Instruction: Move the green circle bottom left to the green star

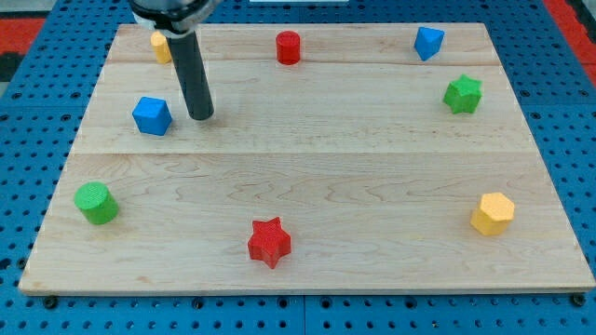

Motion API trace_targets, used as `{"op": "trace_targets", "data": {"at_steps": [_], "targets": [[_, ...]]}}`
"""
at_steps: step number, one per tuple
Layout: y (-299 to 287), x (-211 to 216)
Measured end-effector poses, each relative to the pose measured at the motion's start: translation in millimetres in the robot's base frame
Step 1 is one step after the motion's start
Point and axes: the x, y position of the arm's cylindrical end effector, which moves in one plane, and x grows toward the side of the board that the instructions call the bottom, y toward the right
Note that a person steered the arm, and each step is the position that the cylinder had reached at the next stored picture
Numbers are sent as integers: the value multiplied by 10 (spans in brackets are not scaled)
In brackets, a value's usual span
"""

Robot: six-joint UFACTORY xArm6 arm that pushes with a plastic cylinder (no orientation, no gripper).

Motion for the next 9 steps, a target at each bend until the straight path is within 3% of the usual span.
{"op": "trace_targets", "data": {"at_steps": [1, 2, 3, 4, 5, 6, 7, 8, 9], "targets": [[-632, 44], [-681, 176], [-733, 718], [-1787, 757], [-1701, 1182], [-1213, 1632], [-774, 950], [-493, 805], [-889, 801]]}}
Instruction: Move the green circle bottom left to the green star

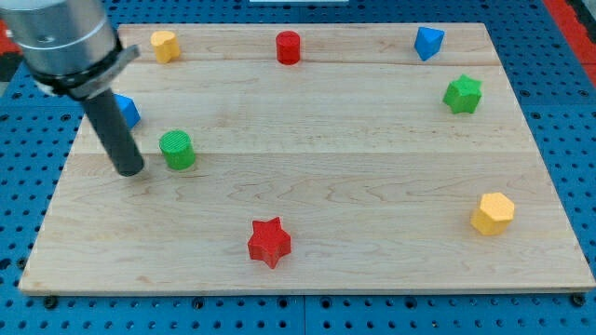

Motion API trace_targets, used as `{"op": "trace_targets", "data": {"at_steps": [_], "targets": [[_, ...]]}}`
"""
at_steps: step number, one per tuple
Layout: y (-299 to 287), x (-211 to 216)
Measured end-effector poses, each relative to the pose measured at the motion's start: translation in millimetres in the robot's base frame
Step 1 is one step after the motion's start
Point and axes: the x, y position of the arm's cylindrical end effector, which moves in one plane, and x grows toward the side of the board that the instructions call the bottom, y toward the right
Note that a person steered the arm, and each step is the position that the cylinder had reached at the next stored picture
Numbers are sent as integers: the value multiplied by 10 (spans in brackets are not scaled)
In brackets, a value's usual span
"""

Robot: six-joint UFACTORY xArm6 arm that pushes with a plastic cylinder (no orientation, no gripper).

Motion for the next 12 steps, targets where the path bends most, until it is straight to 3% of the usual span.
{"op": "trace_targets", "data": {"at_steps": [4, 5, 7, 8, 9, 12], "targets": [[-259, -52], [-86, -206], [1344, -215], [881, -321], [1066, -359], [3898, -266]]}}
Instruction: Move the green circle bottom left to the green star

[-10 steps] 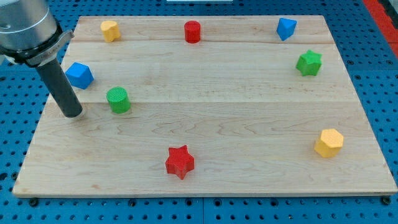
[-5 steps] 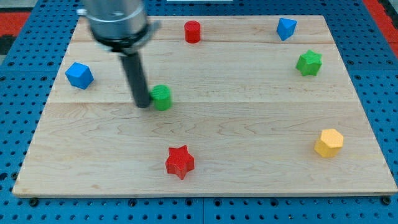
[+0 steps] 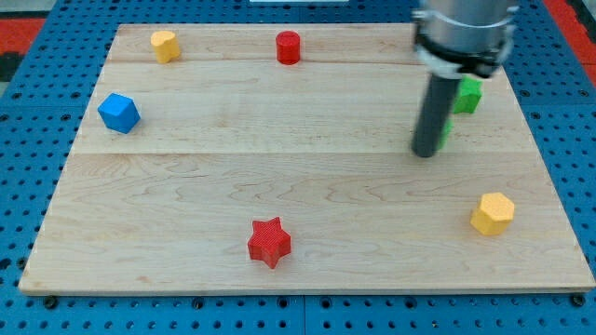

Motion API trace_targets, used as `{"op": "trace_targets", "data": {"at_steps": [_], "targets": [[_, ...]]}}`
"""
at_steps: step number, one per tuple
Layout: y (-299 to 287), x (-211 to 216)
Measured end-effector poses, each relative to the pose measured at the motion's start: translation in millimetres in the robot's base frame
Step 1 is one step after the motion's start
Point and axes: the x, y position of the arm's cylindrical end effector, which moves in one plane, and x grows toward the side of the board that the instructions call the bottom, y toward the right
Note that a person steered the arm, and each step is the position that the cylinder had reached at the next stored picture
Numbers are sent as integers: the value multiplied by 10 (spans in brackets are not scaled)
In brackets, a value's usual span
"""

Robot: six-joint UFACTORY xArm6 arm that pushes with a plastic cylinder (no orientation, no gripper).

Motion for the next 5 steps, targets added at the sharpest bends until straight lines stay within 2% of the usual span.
{"op": "trace_targets", "data": {"at_steps": [1, 2, 3, 4, 5], "targets": [[-1, 203], [-621, 576], [-814, 660], [-840, 902], [-840, 928]]}}
